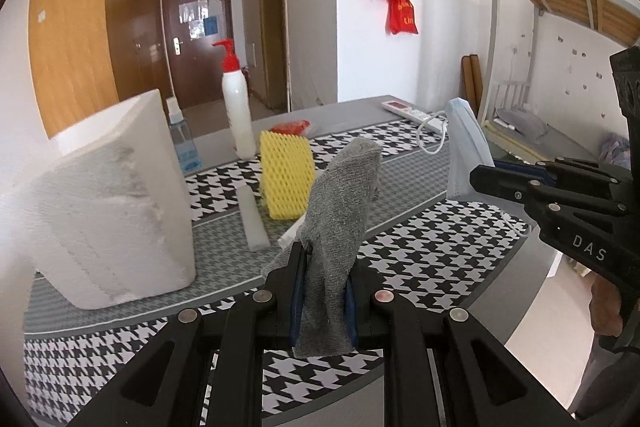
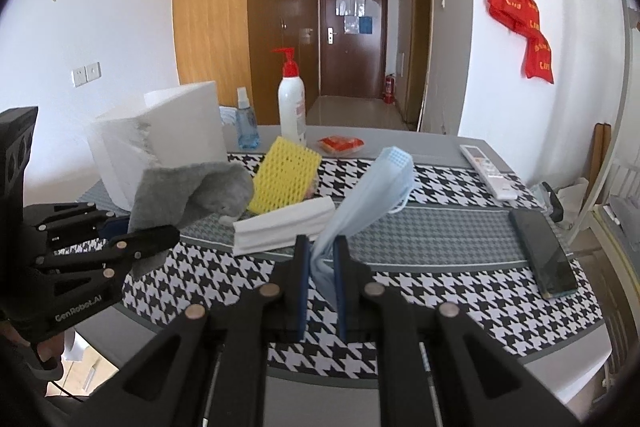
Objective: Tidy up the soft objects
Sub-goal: 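Carry the grey sock in the left tool over the white foam box, then open the left tool to drop the sock into the foam box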
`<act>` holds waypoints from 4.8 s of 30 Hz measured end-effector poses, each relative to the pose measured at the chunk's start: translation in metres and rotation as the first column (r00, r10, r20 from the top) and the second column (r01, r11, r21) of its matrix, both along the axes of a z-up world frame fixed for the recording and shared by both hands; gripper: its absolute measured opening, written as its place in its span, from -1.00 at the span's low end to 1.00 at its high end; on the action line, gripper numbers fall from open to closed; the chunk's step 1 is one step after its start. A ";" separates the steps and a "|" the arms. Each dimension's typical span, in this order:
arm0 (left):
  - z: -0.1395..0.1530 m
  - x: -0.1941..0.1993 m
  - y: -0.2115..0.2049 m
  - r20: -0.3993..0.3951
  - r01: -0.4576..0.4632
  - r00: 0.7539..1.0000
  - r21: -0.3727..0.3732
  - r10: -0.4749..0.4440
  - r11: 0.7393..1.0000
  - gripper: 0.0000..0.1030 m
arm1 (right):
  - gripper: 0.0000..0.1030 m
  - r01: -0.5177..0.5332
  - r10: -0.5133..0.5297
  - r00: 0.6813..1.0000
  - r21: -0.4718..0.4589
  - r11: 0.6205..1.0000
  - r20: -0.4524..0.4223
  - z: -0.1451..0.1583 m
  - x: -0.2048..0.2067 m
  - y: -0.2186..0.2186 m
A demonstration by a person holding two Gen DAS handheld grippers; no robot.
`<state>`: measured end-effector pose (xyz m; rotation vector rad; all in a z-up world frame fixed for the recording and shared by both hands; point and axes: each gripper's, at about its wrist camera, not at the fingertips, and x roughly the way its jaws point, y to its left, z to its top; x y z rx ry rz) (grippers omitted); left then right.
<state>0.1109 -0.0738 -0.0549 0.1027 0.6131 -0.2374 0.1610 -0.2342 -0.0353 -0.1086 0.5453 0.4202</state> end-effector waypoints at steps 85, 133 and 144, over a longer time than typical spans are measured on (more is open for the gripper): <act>0.079 0.050 0.145 0.193 -0.392 0.896 -0.085 0.401 0.916 -0.65 | -0.72 -0.189 0.178 0.970 0.052 0.981 0.165 0.061 0.017 0.105; 0.068 0.076 0.196 0.105 -0.438 0.887 -0.122 0.450 0.891 0.97 | -0.72 -0.204 0.199 0.965 0.013 0.979 0.171 0.070 0.031 0.149; 0.076 0.057 0.202 0.153 -0.461 0.866 -0.128 0.477 0.878 0.97 | -0.72 -0.207 0.205 0.963 -0.005 0.978 0.173 0.077 0.036 0.162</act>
